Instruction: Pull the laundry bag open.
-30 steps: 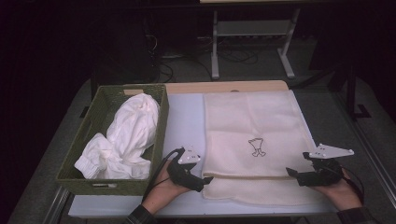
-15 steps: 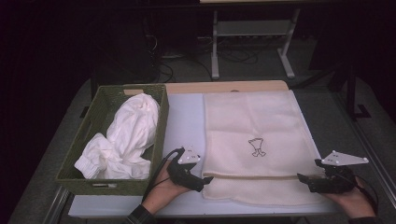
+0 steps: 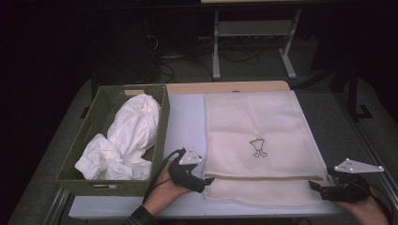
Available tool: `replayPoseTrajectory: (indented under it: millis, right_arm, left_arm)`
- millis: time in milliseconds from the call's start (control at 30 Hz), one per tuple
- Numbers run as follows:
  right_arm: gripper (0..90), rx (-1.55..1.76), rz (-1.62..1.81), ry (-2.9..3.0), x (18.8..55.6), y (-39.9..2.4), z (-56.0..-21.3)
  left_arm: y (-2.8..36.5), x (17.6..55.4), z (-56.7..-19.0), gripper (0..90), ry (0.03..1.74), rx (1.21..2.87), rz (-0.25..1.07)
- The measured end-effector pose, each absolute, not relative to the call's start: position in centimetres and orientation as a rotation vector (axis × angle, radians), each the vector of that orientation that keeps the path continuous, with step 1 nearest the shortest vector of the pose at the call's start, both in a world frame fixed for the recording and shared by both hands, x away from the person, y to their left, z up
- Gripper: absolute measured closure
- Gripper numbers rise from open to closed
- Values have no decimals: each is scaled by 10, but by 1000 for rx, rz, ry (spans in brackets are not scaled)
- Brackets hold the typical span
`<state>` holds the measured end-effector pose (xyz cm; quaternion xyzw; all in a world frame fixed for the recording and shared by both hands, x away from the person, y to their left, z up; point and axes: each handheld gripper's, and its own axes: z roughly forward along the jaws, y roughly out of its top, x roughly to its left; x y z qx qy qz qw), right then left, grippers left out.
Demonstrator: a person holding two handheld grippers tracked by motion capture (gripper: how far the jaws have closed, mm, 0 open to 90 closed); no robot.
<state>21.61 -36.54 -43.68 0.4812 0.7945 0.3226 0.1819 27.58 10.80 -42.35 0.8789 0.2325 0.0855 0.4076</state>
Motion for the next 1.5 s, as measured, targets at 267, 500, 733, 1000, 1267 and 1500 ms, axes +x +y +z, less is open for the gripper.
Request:
replayPoseTrajectory:
  millis: [267, 500, 733, 1000, 1267, 1500]
  right_arm:
    - [188, 1436, 915, 2278, 216, -370, -441]
    - [213, 1429, 945, 2303, 216, -364, -439]
    - [283, 1351, 968, 2353, 213, -352, -437]
    - [467, 1357, 1065, 2286, 210, -365, -428]
    - [503, 1405, 1030, 2300, 211, -365, -430]
    - [709, 1388, 1093, 2288, 209, -360, -423]
  left_arm:
    - [108, 276, -423, 128, 585, 2216, 218]
    - [108, 276, -423, 129, 584, 2218, 217]
    - [108, 276, -423, 128, 584, 2217, 221]
    - [107, 276, -423, 129, 583, 2220, 217]
    - [107, 276, -423, 129, 581, 2221, 218]
    - [107, 276, -423, 130, 581, 2221, 220]
